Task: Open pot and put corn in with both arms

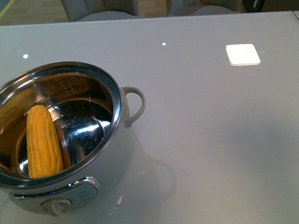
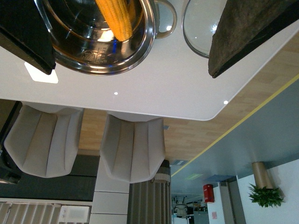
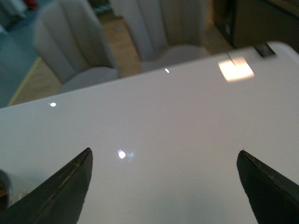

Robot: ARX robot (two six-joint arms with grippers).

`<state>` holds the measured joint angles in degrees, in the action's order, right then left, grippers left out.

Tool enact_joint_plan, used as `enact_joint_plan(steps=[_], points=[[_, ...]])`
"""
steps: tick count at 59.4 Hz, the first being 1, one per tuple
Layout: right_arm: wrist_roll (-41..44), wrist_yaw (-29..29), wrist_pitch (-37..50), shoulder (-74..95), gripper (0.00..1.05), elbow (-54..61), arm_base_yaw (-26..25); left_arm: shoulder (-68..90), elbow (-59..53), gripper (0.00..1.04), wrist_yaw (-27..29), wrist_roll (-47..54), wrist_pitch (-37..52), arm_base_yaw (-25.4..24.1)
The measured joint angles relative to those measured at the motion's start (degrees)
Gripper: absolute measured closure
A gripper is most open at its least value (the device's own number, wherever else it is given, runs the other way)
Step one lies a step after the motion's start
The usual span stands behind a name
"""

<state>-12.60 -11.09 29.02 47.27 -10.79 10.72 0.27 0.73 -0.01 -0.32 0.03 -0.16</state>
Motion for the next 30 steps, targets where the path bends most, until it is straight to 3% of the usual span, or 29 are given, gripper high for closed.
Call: enact_joint_plan(steps=[6, 19, 26, 30], points=[[7.63, 2.71, 6.56, -3.43, 0.43, 3.43, -1.86, 0.02, 0.00, 0.07, 0.02, 0.00, 0.00, 0.00], [11.30, 5.33, 3.08, -10.10, 0.80, 6.60, -4.74, 0.02, 0.02, 0.07, 0.02, 0.00, 0.00, 0.00], [11.98, 10.54, 0.31, -14.32, 1.02, 7.65, -9.64, 0.02, 0.00, 0.07, 0.02, 0.00, -0.02, 0.00], [12.22, 10.64, -1.05, -16.04, 1.03, 8.11, -10.40, 0.00, 0.00, 0.07, 0.02, 0.00, -0.02, 0.00]])
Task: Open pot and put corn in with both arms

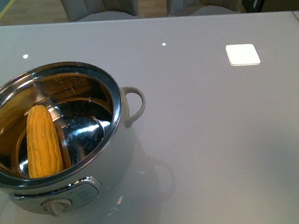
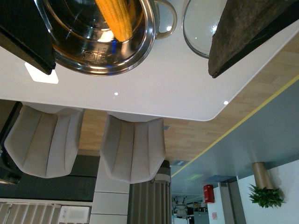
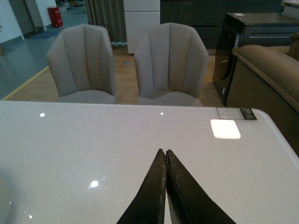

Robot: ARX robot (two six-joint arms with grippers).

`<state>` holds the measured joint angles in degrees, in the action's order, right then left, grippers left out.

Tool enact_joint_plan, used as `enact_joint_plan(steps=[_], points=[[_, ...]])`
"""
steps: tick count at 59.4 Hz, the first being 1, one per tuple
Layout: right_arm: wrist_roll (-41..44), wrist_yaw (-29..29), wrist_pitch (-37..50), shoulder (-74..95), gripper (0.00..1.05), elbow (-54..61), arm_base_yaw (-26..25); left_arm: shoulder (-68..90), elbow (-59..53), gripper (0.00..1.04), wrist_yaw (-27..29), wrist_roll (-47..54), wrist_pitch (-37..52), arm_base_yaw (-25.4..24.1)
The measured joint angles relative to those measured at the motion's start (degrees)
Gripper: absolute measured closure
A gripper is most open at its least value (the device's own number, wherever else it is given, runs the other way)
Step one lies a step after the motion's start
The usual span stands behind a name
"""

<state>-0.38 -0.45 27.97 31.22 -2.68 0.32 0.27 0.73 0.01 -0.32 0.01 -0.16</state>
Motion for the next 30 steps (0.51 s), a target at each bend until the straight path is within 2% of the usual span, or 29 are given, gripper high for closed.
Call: enact_joint_plan(steps=[11, 30], points=[[0.07, 0.39, -0.48, -3.34, 1.03, 1.64, -0.15, 0.00, 0.02, 0.07, 0.00, 0.04, 0.02, 0.00], [0.04, 0.35, -9.09, -12.33, 1.03, 1.66, -0.20, 0.00, 0.00, 0.07, 0.00, 0.04, 0.00, 0.00]])
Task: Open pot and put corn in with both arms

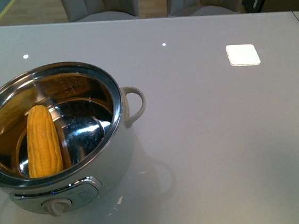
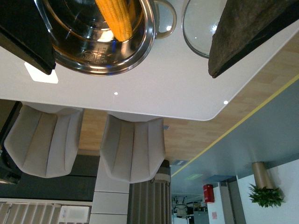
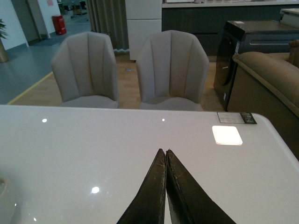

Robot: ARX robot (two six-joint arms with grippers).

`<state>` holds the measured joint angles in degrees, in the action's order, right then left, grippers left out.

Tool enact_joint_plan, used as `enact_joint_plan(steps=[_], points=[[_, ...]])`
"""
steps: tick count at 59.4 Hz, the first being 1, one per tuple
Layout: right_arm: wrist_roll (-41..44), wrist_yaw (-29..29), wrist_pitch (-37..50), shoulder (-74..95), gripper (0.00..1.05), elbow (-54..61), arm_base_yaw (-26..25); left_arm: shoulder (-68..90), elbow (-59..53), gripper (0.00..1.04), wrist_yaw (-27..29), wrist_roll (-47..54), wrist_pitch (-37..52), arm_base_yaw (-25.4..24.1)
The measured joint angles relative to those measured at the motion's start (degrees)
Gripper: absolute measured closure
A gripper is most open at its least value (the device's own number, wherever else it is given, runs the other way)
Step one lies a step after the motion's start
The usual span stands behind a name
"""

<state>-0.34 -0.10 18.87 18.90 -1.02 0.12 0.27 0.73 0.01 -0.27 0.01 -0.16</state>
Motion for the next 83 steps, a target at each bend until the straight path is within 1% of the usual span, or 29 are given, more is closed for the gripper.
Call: enact_joint_plan(steps=[30, 32, 34, 36, 61, 63, 66, 68, 69, 73, 74, 76, 77, 78, 80, 83], points=[[0.00, 0.00, -8.81, -8.87, 1.03, -0.02, 0.00, 0.00, 0.00, 0.07, 0.00, 0.00, 0.00, 0.00], [0.02, -0.07, -11.26, -10.78, 1.03, -0.02, 0.00, 0.00, 0.02, 0.07, -0.02, -0.02, 0.00, 0.00], [0.02, 0.13, -15.82, -13.99, 1.03, -0.02, -0.02, 0.00, 0.02, 0.07, 0.00, 0.00, 0.00, 0.00], [0.00, -0.02, -17.81, -16.17, 1.03, -0.02, -0.02, 0.00, 0.02, 0.07, 0.00, -0.02, 0.00, 0.00], [0.09, -0.02, -18.80, -18.51, 1.02, -0.02, -0.02, 0.00, 0.00, 0.07, 0.00, -0.02, 0.00, 0.00], [0.09, -0.02, -18.80, -18.53, 0.93, -0.02, -0.02, 0.00, 0.02, 0.07, 0.00, 0.00, 0.00, 0.00], [0.09, -0.02, -18.80, -18.53, 0.85, -0.02, -0.02, 0.00, 0.02, 0.07, 0.00, 0.00, 0.00, 0.00], [0.09, -0.02, -18.80, -18.53, 0.77, -0.02, -0.02, 0.00, 0.00, 0.07, 0.00, 0.00, 0.00, 0.00], [0.09, -0.02, -18.80, -18.53, 0.76, -0.02, -0.02, 0.00, 0.00, 0.07, 0.00, 0.00, 0.00, 0.00], [0.09, -0.02, -18.80, -18.53, 0.62, -0.02, -0.02, 0.00, 0.02, 0.07, 0.00, 0.00, 0.00, 0.00], [0.09, -0.02, -18.80, -18.53, 0.60, -0.02, -0.02, 0.00, 0.00, 0.07, 0.00, 0.00, 0.00, 0.00], [0.09, -0.02, -18.80, -18.53, 0.53, -0.02, -0.02, 0.00, 0.00, 0.07, 0.00, 0.00, 0.00, 0.00], [0.09, -0.02, -18.80, -18.53, 0.51, -0.02, -0.02, 0.00, 0.00, 0.07, 0.00, -0.02, 0.00, 0.00], [0.09, -0.02, -18.80, -18.53, 0.47, -0.02, -0.02, 0.00, 0.02, 0.07, 0.00, 0.00, 0.00, 0.00], [0.09, -0.02, -18.80, -18.53, 0.43, -0.02, -0.02, 0.00, 0.02, 0.07, 0.00, 0.00, 0.00, 0.00], [0.09, -0.02, -18.80, -18.53, 0.33, -0.02, -0.02, 0.00, 0.00, 0.07, 0.00, 0.00, 0.00, 0.00]])
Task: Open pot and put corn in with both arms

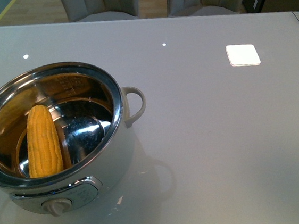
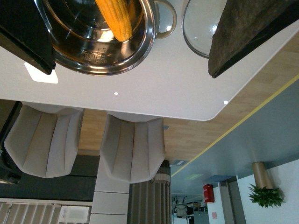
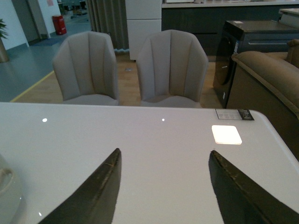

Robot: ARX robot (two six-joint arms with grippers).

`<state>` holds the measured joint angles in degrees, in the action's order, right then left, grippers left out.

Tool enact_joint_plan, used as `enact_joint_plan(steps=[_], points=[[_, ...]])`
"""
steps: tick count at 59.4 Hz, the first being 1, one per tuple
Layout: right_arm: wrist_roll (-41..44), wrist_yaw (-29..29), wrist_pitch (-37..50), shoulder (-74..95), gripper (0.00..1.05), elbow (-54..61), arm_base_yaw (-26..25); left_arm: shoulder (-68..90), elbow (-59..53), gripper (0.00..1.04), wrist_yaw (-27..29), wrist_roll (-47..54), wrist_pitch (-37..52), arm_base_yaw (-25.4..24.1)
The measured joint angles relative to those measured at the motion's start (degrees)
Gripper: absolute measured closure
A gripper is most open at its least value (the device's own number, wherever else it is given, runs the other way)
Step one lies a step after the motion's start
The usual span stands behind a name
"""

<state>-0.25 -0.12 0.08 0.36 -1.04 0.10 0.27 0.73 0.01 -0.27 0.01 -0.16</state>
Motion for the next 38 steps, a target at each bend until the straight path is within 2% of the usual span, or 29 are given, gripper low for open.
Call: enact_joint_plan(steps=[8, 10, 38], points=[[0.00, 0.00, 0.00, 0.00, 0.10, 0.00, 0.00, 0.00, 0.02, 0.07, 0.00, 0.00, 0.00, 0.00], [-0.02, 0.00, 0.00, 0.00, 0.07, 0.00, 0.00, 0.00, 0.02, 0.07, 0.00, -0.02, 0.00, 0.00], [0.00, 0.00, 0.00, 0.00, 0.09, 0.00, 0.00, 0.00, 0.00, 0.07, 0.00, 0.00, 0.00, 0.00]])
